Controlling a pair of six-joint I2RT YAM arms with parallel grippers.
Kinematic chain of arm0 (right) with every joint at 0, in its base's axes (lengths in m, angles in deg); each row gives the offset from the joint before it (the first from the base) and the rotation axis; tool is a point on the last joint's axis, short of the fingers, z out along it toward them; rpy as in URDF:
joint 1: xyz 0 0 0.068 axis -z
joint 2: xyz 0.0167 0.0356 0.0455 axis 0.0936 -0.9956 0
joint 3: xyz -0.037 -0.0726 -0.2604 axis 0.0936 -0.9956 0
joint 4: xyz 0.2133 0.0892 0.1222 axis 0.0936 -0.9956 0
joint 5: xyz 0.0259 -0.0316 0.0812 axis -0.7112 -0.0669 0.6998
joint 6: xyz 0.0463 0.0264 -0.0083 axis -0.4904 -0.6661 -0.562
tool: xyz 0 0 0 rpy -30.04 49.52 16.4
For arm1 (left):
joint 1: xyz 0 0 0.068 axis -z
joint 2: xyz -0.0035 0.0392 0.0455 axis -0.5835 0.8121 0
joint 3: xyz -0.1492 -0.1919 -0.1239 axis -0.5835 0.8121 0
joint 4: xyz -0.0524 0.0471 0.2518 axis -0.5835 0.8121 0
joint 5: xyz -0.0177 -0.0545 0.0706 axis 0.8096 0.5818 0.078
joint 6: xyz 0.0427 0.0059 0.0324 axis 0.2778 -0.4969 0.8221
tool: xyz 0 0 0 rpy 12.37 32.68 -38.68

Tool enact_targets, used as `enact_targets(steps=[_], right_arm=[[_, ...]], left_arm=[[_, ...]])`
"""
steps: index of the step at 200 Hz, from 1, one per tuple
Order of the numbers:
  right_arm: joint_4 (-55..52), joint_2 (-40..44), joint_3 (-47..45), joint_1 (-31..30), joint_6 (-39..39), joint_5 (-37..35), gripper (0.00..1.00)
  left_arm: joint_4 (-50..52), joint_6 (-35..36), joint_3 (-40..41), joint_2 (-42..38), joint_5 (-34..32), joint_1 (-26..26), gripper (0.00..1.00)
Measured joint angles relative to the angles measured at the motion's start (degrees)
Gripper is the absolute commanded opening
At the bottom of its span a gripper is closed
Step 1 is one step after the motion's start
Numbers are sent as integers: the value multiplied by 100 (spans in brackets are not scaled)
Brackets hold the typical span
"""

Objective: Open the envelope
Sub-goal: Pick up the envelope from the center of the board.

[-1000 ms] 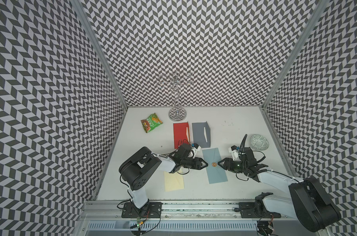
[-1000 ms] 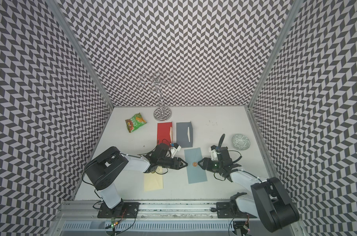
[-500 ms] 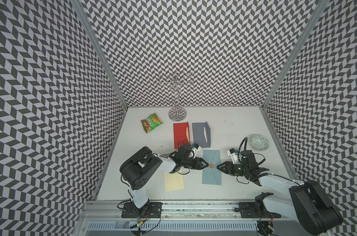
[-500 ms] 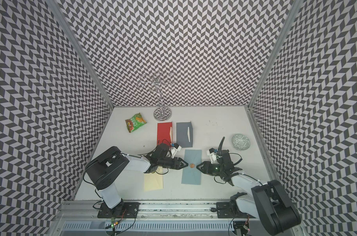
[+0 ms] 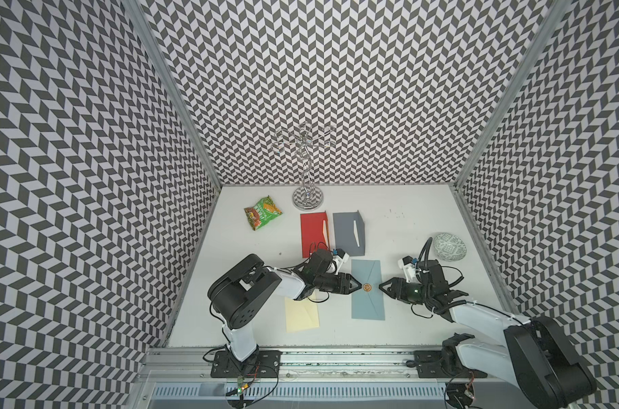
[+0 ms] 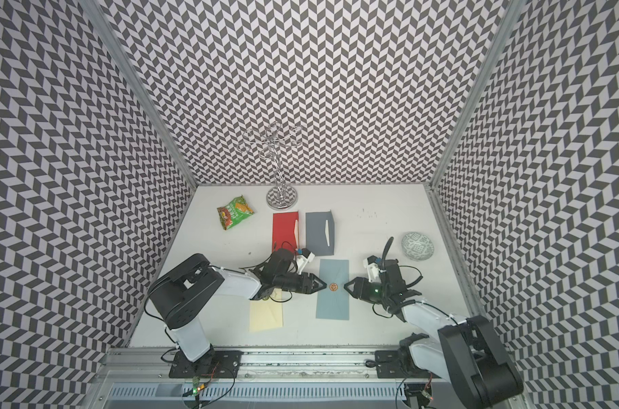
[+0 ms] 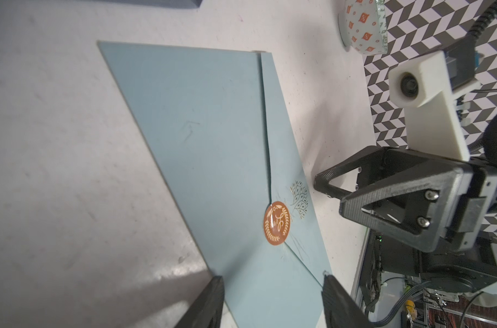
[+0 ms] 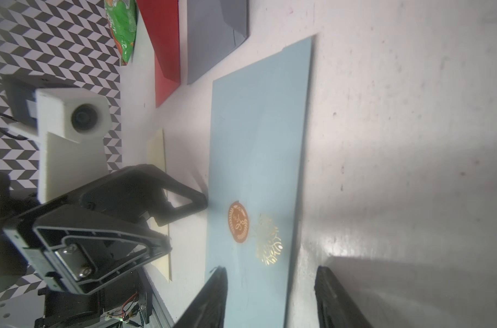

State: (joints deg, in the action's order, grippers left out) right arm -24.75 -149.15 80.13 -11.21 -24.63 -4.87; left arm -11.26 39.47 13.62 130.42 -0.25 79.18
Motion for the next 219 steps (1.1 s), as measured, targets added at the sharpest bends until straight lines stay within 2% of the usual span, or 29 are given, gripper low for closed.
enact_targets(steps=[72,133,219], right_arm=[[492,-363,-2,0,-42,428,53],[953,-345,-282,37,-387,754,53],[1287,-494,-367,87,-542,885,50]], left_arm=[[-55,-2,-4,35,42,0,59],[-105,0,-11,63,94,-2,59],[-168,-22,-11,94,111,-20,59]])
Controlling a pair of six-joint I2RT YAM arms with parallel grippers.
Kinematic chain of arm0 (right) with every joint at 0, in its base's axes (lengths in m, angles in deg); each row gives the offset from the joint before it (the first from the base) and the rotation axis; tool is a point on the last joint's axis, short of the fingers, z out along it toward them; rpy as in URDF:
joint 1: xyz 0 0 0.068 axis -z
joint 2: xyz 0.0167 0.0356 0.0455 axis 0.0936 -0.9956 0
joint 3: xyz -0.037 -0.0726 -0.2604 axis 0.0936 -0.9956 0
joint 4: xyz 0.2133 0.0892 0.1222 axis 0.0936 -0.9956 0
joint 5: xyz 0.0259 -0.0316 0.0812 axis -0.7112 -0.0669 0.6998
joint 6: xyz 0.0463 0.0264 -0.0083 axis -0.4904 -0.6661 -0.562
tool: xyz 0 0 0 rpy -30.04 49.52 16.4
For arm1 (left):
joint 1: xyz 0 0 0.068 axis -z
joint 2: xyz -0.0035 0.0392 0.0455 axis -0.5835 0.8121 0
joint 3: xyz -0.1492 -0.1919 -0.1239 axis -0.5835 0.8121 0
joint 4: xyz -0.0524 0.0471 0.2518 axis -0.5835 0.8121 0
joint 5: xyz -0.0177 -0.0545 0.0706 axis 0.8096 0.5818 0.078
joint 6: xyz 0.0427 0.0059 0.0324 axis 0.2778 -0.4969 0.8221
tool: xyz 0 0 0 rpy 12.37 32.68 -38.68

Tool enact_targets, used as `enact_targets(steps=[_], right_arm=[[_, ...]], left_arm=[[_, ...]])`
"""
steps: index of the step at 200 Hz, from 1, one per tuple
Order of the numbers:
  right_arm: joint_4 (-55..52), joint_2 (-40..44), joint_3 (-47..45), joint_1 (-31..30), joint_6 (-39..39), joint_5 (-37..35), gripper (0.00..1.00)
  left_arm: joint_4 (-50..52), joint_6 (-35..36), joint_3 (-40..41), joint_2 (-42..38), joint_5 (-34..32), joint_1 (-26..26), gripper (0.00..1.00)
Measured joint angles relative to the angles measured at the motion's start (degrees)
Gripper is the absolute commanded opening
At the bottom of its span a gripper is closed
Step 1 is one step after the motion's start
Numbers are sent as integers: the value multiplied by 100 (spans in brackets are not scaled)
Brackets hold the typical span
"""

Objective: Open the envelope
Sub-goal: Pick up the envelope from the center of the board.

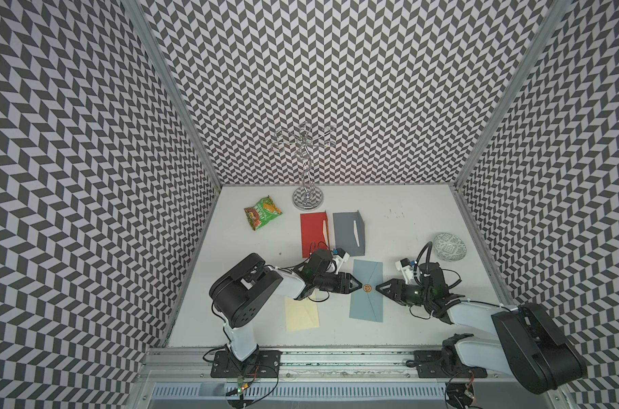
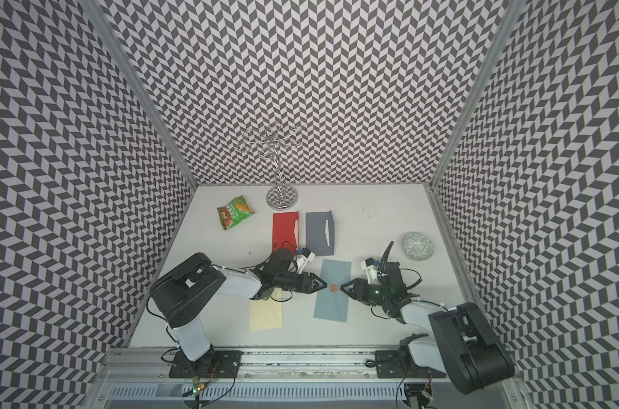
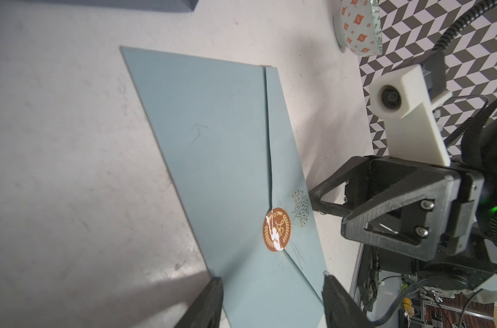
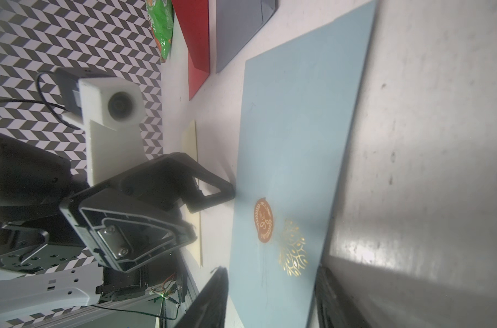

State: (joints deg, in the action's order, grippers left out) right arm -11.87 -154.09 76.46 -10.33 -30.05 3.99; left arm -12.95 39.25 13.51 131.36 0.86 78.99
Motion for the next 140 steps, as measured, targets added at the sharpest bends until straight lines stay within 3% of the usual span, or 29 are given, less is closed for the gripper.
enact_targets(steps=[140], right_arm=[[601,369,-258,57,-387,186,46]], left_arm=[[-85,0,0,35,2,-22,59]])
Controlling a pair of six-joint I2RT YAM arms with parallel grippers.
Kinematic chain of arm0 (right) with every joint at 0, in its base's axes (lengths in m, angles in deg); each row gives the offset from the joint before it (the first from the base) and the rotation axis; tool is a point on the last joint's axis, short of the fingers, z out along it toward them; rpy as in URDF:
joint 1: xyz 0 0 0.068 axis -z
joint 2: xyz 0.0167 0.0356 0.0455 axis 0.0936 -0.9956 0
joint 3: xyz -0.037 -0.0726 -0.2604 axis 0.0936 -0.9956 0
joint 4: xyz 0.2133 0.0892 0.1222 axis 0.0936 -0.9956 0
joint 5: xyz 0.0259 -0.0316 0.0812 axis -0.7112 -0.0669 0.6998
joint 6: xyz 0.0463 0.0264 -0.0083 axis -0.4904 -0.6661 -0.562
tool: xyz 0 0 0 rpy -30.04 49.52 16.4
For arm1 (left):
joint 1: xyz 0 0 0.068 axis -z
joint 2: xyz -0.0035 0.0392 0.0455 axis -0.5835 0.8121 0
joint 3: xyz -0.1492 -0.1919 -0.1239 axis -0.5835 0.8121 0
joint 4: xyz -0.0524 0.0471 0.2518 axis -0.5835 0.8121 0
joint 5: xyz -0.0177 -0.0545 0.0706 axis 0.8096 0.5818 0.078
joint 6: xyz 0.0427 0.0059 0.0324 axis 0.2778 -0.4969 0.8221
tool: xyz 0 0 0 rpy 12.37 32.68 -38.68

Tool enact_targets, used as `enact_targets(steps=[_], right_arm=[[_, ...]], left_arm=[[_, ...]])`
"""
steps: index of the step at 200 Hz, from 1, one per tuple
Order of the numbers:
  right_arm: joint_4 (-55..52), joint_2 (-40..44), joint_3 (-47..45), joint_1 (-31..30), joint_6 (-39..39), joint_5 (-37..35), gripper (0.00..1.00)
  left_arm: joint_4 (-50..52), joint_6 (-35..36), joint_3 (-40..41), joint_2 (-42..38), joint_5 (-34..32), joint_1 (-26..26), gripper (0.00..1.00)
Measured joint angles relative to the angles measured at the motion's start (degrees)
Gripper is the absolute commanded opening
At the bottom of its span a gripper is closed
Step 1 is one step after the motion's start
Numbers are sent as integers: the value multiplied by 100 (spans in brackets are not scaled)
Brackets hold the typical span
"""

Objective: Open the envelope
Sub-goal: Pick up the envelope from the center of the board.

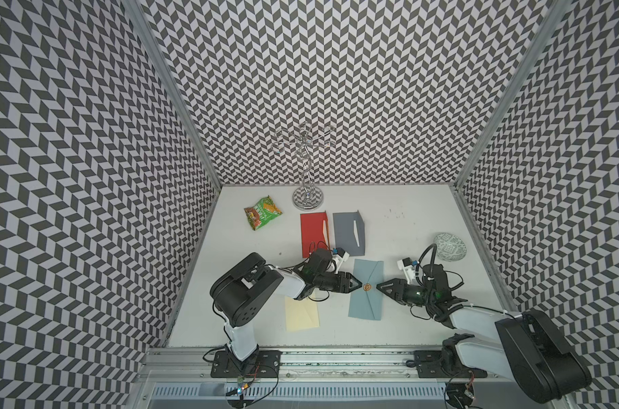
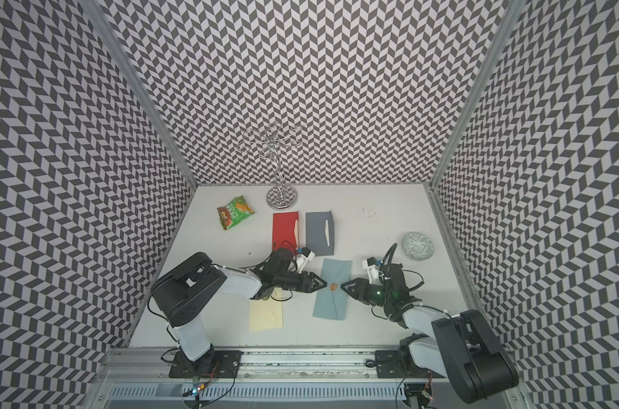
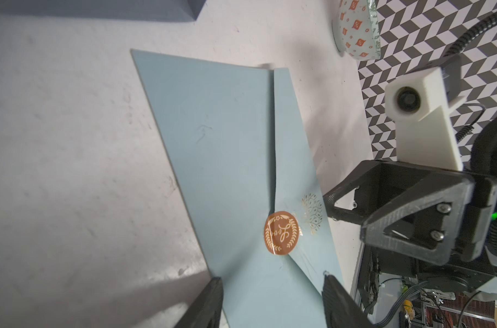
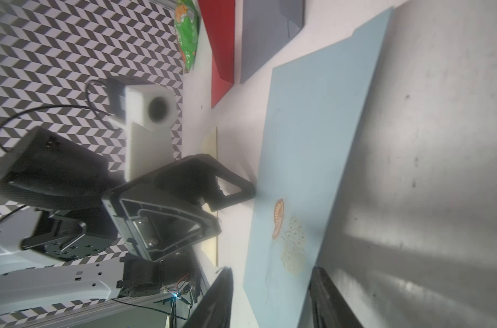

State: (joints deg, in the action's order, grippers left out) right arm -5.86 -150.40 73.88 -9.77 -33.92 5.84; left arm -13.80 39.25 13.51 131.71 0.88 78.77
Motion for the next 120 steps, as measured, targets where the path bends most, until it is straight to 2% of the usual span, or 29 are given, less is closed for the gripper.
enact_targets(steps=[88,120], right_arm=[[568,-284,-7,-4,-164,398,46],[579,-378,-4,-4,-164,431,43]], left_arm=[[-15,0,-31,55,111,79,59],[-11,2,-31,55,118,79,59]])
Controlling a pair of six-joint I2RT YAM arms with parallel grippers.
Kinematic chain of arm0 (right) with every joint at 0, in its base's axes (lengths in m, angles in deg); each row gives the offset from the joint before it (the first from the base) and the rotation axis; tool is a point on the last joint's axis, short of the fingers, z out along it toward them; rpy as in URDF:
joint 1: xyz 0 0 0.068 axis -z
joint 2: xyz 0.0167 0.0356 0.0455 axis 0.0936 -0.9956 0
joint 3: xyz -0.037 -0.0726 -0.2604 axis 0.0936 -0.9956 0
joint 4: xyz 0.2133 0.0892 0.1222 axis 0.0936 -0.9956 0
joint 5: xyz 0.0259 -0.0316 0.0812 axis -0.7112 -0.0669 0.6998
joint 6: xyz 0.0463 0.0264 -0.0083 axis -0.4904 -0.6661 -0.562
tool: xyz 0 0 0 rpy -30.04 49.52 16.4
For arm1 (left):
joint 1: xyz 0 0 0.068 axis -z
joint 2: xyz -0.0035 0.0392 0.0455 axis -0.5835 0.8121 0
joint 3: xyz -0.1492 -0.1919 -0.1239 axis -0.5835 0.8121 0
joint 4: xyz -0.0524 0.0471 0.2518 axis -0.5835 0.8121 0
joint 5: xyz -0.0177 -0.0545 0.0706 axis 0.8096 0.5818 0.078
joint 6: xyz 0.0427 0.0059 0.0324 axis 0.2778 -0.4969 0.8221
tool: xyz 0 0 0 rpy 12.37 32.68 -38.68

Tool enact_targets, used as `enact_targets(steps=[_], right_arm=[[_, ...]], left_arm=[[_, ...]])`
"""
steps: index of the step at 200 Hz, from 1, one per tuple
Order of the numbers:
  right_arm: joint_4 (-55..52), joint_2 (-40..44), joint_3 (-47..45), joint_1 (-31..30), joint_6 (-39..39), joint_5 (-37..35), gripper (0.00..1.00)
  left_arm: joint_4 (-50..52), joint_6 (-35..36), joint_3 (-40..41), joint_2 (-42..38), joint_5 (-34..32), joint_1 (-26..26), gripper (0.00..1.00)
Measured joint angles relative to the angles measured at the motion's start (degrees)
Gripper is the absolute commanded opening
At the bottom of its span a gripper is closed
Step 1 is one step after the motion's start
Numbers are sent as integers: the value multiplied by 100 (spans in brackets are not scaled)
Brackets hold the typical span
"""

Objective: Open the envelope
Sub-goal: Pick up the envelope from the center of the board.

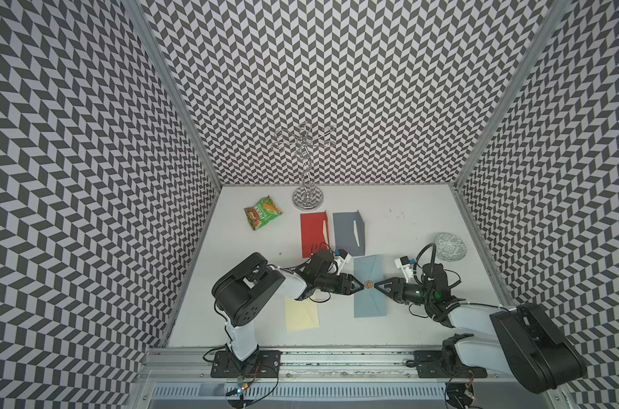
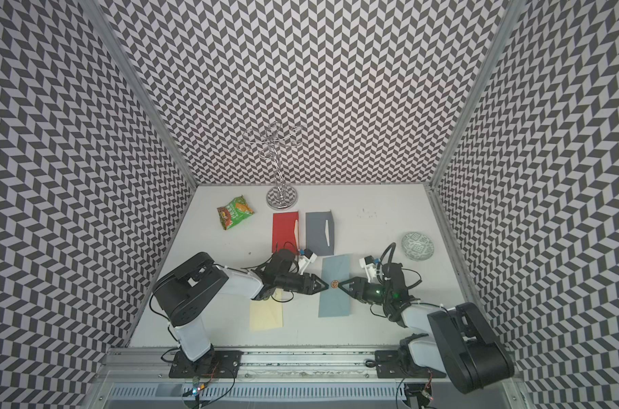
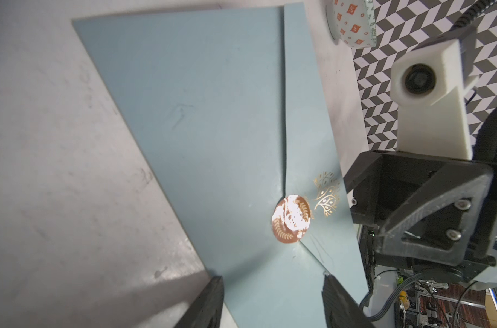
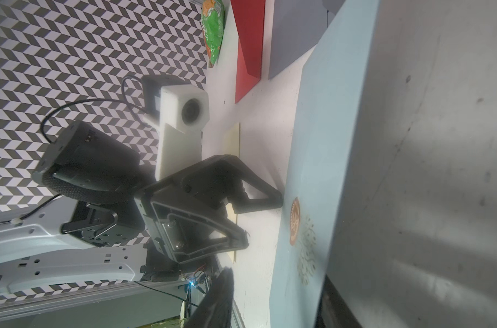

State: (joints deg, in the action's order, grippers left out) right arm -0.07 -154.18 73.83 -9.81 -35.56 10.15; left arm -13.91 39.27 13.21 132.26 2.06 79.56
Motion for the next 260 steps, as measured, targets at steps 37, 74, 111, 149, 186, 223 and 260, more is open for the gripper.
enact_targets(steps=[37,74,111,149,186,223,260], right_arm=[[7,-103,0,0,-17,13,36],[-35,-177,11,0,-2,-2,23],[-157,-162,17,2,7,-76,3],[-597,476,20,76,118,-258,0],[-1008,1375,76,105,284,-494,0],[-1054,2223,87,111,326,-586,0],[-651,2511,85,111,334,-450,0]], left_arm=[[0,2,0,0,2,0,59],[4,4,0,0,2,0,59],[35,9,22,-55,-87,-2,58],[83,-4,326,-581,-431,-107,59],[33,-9,632,-1329,-772,-243,59],[-125,-13,990,-2111,-1220,-313,59],[-459,-160,1342,-2728,-1484,-509,60]])
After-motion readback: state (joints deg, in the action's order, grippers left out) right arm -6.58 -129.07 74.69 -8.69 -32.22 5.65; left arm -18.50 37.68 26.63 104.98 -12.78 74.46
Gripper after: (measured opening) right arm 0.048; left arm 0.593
